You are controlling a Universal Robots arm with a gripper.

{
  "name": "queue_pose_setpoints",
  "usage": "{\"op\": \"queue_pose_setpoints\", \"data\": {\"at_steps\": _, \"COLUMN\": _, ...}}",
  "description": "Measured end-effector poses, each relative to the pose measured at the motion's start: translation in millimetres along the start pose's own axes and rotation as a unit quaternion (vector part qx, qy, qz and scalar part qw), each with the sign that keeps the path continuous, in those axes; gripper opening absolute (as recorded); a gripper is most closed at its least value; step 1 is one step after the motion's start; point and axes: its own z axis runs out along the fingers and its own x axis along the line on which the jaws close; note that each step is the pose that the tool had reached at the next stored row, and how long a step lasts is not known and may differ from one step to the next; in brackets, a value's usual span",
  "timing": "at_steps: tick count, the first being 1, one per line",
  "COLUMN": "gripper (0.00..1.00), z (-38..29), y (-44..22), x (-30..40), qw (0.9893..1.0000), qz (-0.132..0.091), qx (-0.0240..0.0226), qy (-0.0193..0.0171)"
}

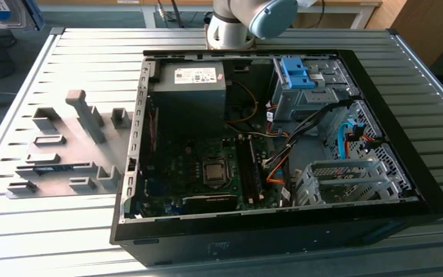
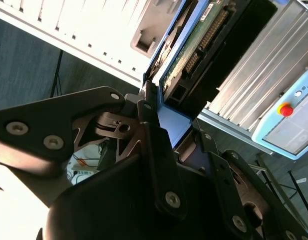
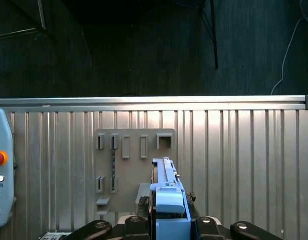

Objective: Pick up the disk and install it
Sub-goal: 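Pick up the disk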

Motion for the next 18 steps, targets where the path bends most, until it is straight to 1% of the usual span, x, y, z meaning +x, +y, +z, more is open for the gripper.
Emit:
{"op": "queue_pose_setpoints", "data": {"at_steps": 4, "gripper": 0.37, "z": 0.1, "y": -0.4, "x": 0.5, "qw": 1.0000, "qz": 0.000, "qx": 0.0001, "qy": 0.0000}}
{"op": "queue_pose_setpoints", "data": {"at_steps": 8, "gripper": 0.37, "z": 0.0, "y": -2.7, "x": 0.5, "qw": 1.0000, "qz": 0.000, "qx": 0.0000, "qy": 0.0000}}
{"op": "queue_pose_setpoints", "data": {"at_steps": 14, "gripper": 0.37, "z": 0.1, "y": -9.1, "x": 0.3, "qw": 1.0000, "qz": 0.000, "qx": 0.0000, "qy": 0.0000}}
{"op": "queue_pose_setpoints", "data": {"at_steps": 18, "gripper": 0.37, "z": 0.1, "y": -14.7, "x": 0.2, "qw": 1.0000, "qz": 0.000, "qx": 0.0000, "qy": 0.0000}}
